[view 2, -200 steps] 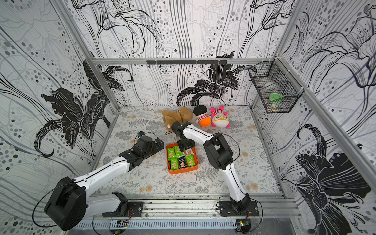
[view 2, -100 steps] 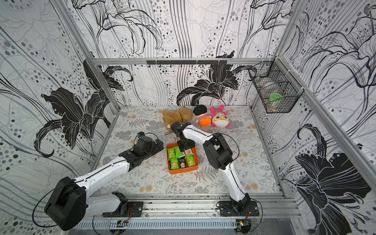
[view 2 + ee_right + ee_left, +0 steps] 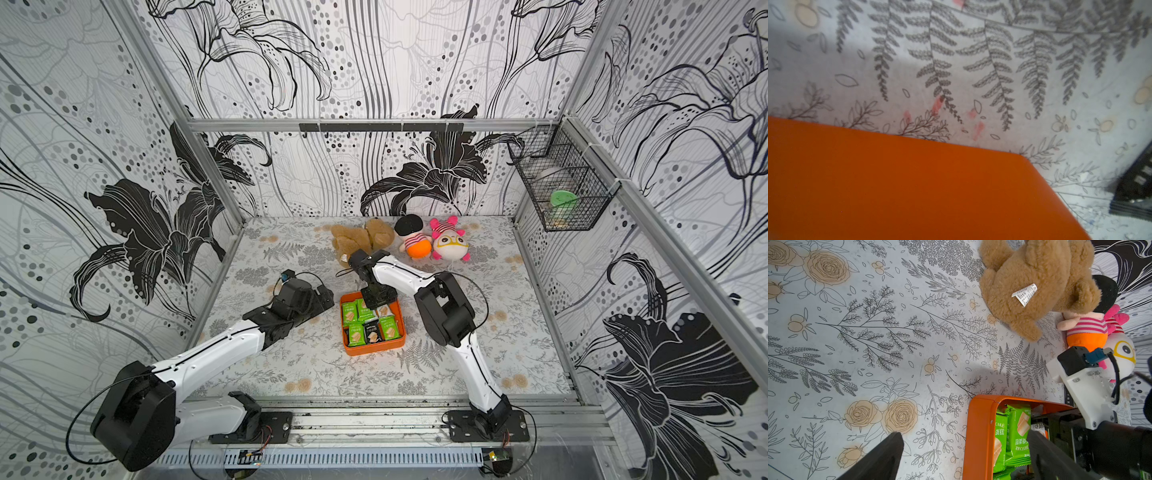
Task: Take the cookies out of the storage box
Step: Pick up the cookie from the storage box.
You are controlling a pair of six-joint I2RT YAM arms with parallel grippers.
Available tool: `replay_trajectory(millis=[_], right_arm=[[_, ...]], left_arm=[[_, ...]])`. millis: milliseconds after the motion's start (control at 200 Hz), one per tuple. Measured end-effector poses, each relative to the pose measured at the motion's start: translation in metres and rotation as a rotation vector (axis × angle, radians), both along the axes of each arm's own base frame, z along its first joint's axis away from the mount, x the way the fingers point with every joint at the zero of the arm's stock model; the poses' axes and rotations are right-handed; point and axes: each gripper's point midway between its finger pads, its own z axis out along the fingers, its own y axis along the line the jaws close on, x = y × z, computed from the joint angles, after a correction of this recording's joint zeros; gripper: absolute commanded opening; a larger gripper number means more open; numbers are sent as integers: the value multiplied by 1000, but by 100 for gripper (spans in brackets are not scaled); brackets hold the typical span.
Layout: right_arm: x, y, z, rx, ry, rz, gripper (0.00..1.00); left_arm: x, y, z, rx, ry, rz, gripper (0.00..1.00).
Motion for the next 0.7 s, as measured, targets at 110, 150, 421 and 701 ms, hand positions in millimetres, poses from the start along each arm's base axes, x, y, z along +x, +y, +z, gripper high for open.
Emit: replay_trajectory(millis=[110,150,421,701], right_arm=[[0,-3,2,-14,-2,-1,42],[0,-4,3,-17,-4,-2,41],[0,-4,30,18,-38,-7,39],[-7,4,49,98,-37,-19,39]], left_arm=[[0,0,0,0,0,0,97],[0,0,0,-1,-1,0,97],[2,-1,1,-6,-6,-1,97],[3,-5,-6,-12,8,-12,97]])
